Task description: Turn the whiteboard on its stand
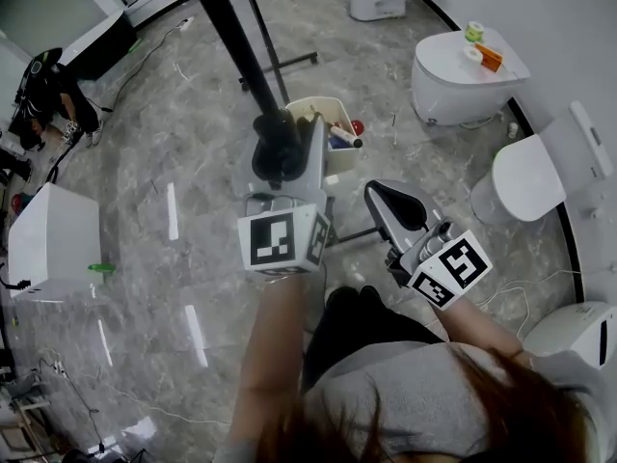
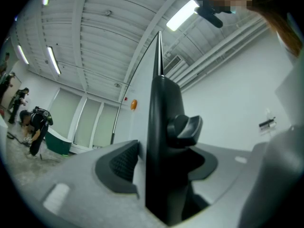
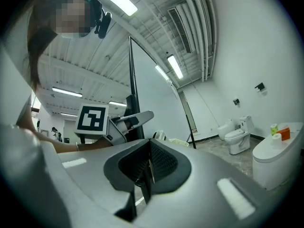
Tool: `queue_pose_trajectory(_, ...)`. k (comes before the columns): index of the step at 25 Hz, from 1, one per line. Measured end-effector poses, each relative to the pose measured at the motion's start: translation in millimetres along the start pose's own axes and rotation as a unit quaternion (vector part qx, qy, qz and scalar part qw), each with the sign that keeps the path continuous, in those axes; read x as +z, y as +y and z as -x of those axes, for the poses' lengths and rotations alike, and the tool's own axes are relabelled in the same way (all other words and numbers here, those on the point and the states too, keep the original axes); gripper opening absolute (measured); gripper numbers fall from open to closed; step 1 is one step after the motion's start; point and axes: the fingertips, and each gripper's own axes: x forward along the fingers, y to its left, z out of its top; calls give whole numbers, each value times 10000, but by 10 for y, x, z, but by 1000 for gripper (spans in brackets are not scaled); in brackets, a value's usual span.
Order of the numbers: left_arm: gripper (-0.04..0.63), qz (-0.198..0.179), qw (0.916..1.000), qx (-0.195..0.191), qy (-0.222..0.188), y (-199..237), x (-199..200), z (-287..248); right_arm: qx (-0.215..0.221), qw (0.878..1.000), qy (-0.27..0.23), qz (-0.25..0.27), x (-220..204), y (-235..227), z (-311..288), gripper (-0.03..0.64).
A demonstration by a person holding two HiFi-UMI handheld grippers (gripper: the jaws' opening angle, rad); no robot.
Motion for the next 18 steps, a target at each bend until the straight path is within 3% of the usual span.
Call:
queue_pose_trajectory(2, 258, -101, 9999, -118, -30, -39, -23, 55, -34, 10000, -25, 75, 65, 35, 93, 3)
queue_pose_trajectory(6, 270, -688, 9972, -287, 106, -148, -116, 357, -268, 9989, -163, 348, 250, 35, 358, 3)
queue_pose_trajectory(12, 275, -291, 9993, -75, 241, -128, -220, 1379, -754, 9960, -195, 433, 216, 135, 718, 3)
queue_pose_trajectory(14, 234, -91, 9992, 15, 388, -141, -253, 1713, -734, 9962, -200, 428, 168, 353, 755, 3)
queue_pose_trajectory(18, 59, 62, 9976, -225, 648, -413, -325, 2175, -640, 9970, -176, 395, 22, 835, 788, 3)
